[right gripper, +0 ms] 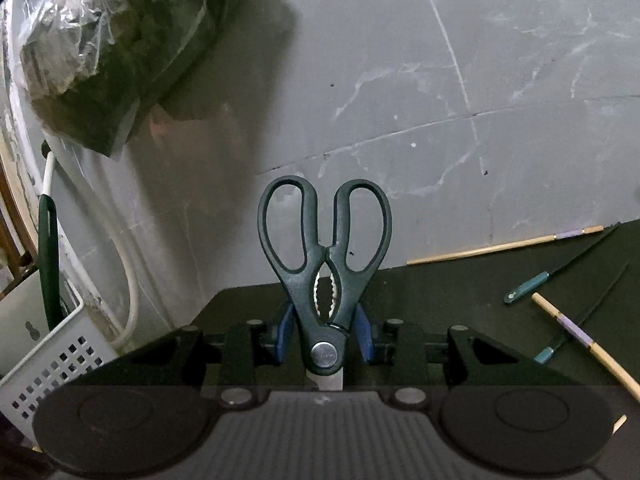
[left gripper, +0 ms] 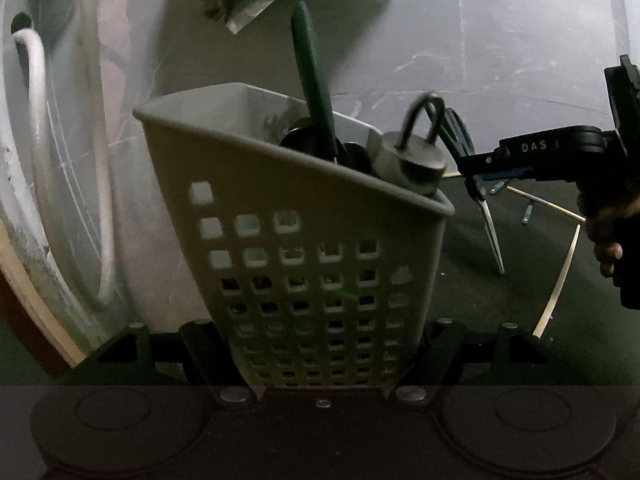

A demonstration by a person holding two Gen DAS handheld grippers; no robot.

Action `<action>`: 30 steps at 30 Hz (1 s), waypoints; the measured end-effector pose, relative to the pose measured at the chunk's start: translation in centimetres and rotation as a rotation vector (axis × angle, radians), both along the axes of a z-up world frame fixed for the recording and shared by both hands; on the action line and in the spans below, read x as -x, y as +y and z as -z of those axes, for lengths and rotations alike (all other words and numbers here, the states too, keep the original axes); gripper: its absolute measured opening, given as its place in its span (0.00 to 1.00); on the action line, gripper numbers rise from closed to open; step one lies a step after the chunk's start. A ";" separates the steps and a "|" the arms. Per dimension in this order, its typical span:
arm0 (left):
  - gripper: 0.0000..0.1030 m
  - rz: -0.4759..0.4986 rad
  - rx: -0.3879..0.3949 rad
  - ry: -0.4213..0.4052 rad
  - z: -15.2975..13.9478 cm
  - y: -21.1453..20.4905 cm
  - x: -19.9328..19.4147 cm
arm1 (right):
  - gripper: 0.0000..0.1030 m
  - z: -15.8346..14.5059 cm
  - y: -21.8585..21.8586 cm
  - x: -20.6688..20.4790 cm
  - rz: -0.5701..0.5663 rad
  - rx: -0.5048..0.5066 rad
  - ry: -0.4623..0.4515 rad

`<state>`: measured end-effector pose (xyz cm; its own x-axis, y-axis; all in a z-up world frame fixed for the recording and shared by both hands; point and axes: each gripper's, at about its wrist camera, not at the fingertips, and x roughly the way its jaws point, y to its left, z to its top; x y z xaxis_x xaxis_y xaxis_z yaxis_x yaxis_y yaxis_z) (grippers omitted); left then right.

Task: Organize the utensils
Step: 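Lift the scissors up toward the caddy with the right tool, then lower the scissors into the caddy and open the right tool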

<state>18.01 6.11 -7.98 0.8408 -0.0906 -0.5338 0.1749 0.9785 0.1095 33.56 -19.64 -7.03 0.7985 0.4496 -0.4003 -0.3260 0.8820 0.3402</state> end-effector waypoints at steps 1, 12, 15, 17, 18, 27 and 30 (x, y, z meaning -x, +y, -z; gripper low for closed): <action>0.75 0.004 -0.004 -0.005 0.1 0.0 0.0 | 0.35 0.2 -0.1 0.1 0.006 -0.003 -0.007; 0.75 0.040 -0.013 -0.033 0.4 -0.1 0.1 | 0.35 -0.4 -0.2 1.8 0.043 -0.020 -0.081; 0.75 0.050 -0.012 -0.038 0.5 0.0 0.0 | 0.35 -1.4 -0.2 2.6 0.045 -0.017 -0.120; 0.75 0.057 -0.011 -0.041 0.7 0.2 -0.1 | 0.35 -2.3 -0.1 3.0 0.046 -0.019 -0.151; 0.75 0.060 -0.010 -0.042 0.7 0.3 -0.2 | 0.35 -2.6 -0.1 3.2 0.046 -0.022 -0.165; 0.75 0.095 -0.005 -0.038 1.1 0.8 -0.8 | 0.34 -9.2 1.0 5.9 0.001 -0.052 -0.333; 0.75 0.108 -0.004 -0.033 1.1 0.8 -1.2 | 0.34 -11.5 2.0 6.5 -0.043 -0.075 -0.378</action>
<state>19.19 6.93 -9.08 0.8434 -0.1797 -0.5064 0.2759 0.9535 0.1212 27.03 -17.66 4.49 0.8631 0.5029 -0.0466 -0.4770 0.8420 0.2519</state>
